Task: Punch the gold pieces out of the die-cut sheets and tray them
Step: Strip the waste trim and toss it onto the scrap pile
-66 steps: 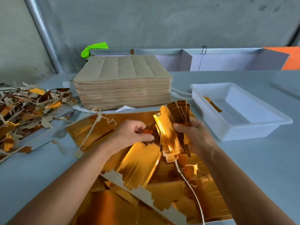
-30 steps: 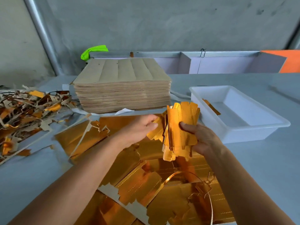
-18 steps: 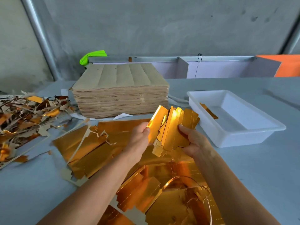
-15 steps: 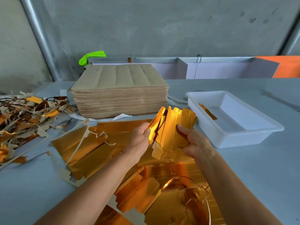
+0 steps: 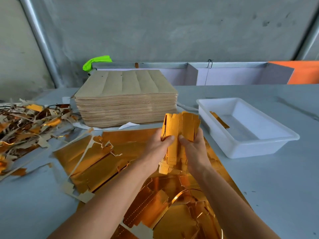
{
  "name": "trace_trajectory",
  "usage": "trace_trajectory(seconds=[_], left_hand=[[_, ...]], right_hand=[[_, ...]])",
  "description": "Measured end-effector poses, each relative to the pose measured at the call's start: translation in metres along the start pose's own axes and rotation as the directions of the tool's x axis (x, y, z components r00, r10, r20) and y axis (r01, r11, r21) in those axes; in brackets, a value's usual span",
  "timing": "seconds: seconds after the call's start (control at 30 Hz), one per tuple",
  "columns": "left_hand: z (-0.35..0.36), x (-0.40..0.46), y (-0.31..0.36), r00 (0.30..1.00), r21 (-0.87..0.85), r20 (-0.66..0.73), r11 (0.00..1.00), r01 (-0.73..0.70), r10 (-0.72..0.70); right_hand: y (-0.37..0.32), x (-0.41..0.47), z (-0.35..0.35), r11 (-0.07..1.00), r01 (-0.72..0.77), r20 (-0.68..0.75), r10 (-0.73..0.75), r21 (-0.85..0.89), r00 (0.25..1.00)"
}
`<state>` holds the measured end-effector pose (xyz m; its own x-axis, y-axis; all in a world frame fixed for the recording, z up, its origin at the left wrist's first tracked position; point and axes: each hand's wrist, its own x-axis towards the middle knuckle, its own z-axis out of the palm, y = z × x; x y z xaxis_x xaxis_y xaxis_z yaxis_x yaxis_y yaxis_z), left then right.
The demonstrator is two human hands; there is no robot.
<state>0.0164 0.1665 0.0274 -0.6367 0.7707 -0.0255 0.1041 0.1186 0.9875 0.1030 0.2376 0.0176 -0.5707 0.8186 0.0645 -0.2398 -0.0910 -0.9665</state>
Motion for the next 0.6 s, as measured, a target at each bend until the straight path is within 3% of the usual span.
trace_trajectory(seconds=[0.17, 0.47, 0.6], left_hand=[[0.013, -0.003, -0.009, 0.999, -0.217, 0.04, 0.975, 0.042, -0.034], [0.008, 0.005, -0.018, 0.999, -0.078, -0.033, 0.997, -0.015, 0.012], [0.01, 0.002, -0.034, 0.998, -0.043, -0.069, 0.999, -0.002, -0.001]], right_hand=[[0.007, -0.002, 0.0, 0.999, 0.0, -0.048, -0.002, -0.055, 0.999], [0.011, -0.001, -0.015, 0.987, 0.058, 0.041, -0.052, -0.147, 0.998], [0.023, -0.009, -0.016, 0.988, 0.014, 0.065, -0.004, -0.154, 0.998]])
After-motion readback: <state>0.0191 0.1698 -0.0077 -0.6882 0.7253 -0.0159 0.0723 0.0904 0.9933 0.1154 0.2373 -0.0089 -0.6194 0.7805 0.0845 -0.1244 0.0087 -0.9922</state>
